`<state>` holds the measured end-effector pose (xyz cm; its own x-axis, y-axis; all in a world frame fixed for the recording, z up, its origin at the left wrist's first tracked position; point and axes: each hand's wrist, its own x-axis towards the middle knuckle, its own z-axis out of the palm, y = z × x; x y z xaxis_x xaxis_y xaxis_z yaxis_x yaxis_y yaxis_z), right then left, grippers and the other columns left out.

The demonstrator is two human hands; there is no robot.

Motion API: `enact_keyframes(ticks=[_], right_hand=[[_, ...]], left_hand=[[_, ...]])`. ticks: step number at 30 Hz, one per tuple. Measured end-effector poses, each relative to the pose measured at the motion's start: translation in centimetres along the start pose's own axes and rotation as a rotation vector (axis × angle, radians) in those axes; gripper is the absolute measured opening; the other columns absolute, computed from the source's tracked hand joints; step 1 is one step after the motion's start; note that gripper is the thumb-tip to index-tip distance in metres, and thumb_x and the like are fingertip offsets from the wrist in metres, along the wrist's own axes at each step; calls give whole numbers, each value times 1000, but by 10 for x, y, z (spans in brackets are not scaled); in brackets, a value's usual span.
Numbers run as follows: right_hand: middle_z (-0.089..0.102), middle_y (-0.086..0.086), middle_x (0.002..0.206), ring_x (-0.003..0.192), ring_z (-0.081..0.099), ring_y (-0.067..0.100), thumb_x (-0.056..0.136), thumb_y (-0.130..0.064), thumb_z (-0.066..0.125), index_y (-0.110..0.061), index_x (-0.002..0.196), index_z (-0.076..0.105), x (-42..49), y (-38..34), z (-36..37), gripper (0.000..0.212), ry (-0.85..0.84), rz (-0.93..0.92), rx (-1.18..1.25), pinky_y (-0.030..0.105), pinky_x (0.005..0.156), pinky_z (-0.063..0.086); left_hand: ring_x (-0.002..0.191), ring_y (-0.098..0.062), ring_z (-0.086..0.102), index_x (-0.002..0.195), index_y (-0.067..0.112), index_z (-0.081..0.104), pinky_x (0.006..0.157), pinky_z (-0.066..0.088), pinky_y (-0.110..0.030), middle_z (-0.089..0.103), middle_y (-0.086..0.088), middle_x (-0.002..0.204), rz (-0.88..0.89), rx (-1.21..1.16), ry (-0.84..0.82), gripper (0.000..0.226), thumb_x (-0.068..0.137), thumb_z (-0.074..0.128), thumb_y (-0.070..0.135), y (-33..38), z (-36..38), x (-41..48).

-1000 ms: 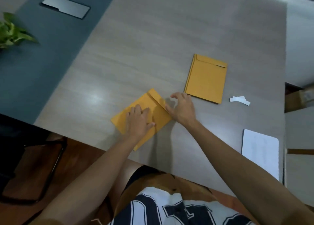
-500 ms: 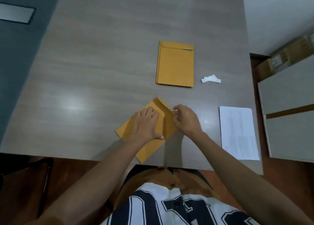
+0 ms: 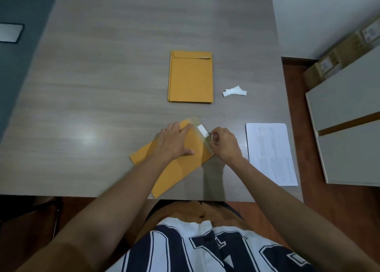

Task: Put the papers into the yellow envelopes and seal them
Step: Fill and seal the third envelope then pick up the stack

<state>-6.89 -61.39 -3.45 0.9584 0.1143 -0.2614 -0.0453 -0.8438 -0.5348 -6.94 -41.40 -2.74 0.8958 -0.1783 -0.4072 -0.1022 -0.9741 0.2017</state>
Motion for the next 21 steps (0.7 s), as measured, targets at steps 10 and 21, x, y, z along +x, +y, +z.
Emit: enact_keyframes(ticks=[10,21], right_hand=[[55,7,113,111,48,24,89,-16,63,-20,136,51,7,2,-10,49,-104,-94,-104,35,89,48],[47,6,118,110,45,24,86,-31,68,-36,144,41,40,-8,-27,63,-281,-324,-468,34,88,43]], left_hand=[[124,-28,39,152,37,18,102,36,-41,43,-10,132,-10,23,-58,113,61,80,64,13,-2,19],[121,-28,41,152,40,4,99,41,-42,46,-8,129,7,-15,-74,132,51,85,65,7,0,29]])
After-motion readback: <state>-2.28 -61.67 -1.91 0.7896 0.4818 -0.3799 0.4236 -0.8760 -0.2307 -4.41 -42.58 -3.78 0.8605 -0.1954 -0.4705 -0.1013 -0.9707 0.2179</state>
